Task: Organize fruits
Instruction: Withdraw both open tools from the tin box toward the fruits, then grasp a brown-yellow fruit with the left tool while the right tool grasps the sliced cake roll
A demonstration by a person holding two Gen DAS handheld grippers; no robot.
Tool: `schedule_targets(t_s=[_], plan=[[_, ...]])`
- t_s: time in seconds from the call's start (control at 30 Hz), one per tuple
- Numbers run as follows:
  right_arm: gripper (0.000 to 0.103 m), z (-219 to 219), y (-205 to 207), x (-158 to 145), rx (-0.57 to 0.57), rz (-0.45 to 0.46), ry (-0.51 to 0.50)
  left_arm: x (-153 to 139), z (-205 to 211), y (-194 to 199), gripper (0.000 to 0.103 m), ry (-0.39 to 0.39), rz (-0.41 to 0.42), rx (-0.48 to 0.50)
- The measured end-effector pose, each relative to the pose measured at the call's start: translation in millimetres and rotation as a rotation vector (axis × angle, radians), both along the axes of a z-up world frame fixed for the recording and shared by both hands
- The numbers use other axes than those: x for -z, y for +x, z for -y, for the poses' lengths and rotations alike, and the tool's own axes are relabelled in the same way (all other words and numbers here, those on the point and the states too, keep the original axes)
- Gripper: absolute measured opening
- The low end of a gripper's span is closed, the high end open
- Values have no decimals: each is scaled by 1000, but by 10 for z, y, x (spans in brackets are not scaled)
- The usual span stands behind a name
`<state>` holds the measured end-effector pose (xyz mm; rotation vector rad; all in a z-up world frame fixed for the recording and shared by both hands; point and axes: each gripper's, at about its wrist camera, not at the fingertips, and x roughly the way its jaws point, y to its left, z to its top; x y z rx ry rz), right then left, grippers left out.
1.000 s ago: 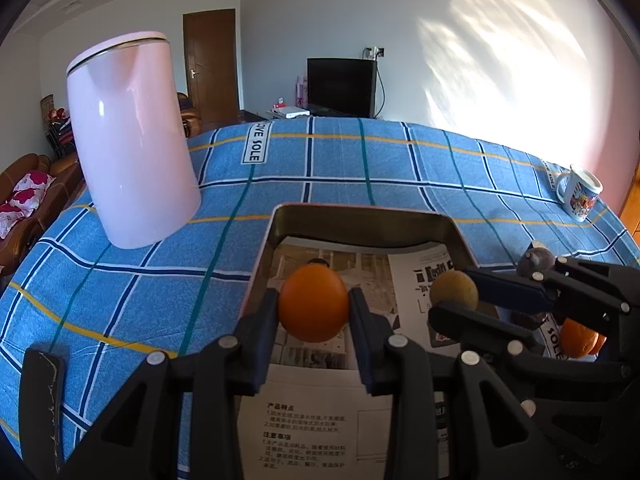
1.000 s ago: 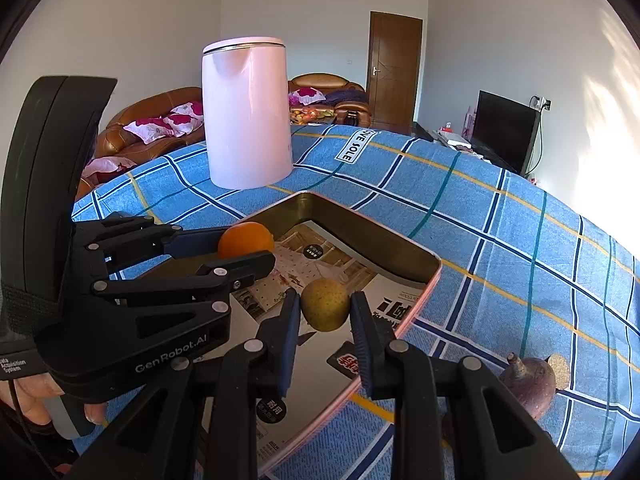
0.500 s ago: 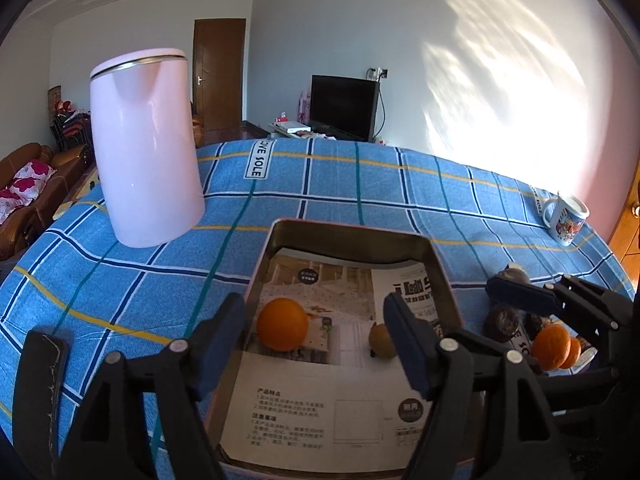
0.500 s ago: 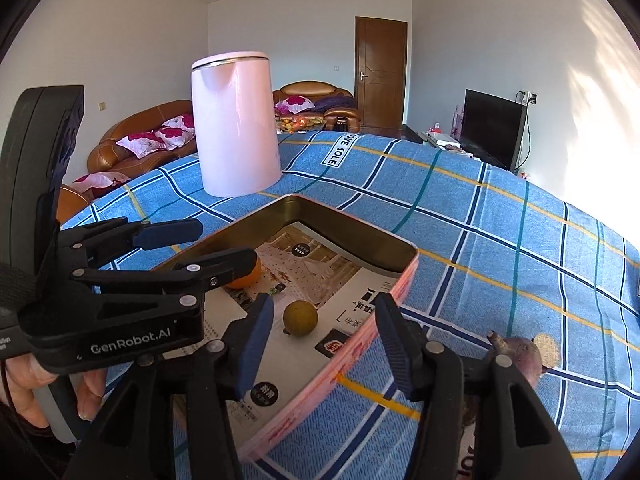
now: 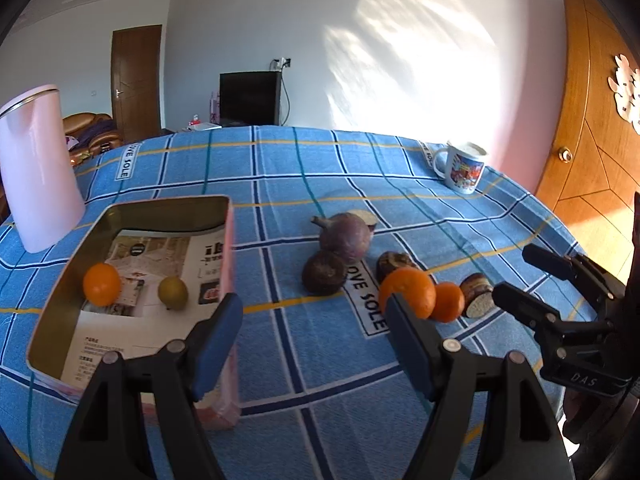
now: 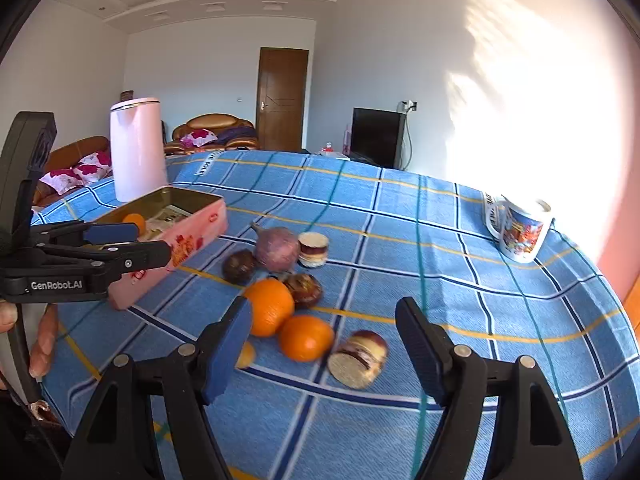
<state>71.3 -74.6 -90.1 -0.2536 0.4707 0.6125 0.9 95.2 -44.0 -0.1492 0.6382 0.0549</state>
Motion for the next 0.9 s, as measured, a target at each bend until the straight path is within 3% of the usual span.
schedule_targets(t_s=[0.2, 0.5, 0.63, 0.83, 0.9], plan=[[75, 210, 230, 166, 63, -48, 0, 153, 380, 119, 76, 1, -65, 91], [74, 150, 418, 279, 35, -158, -20, 204, 593, 159, 67, 37, -102, 184], [59, 95, 427, 331, 17, -180, -55, 251, 626, 218, 61, 29, -146, 220], [45, 90, 461, 370, -14, -222, -53, 317, 639, 259, 31, -6, -194, 262], [45, 80, 447, 368, -18, -216, -58, 313, 638, 251, 31, -9, -190, 258]])
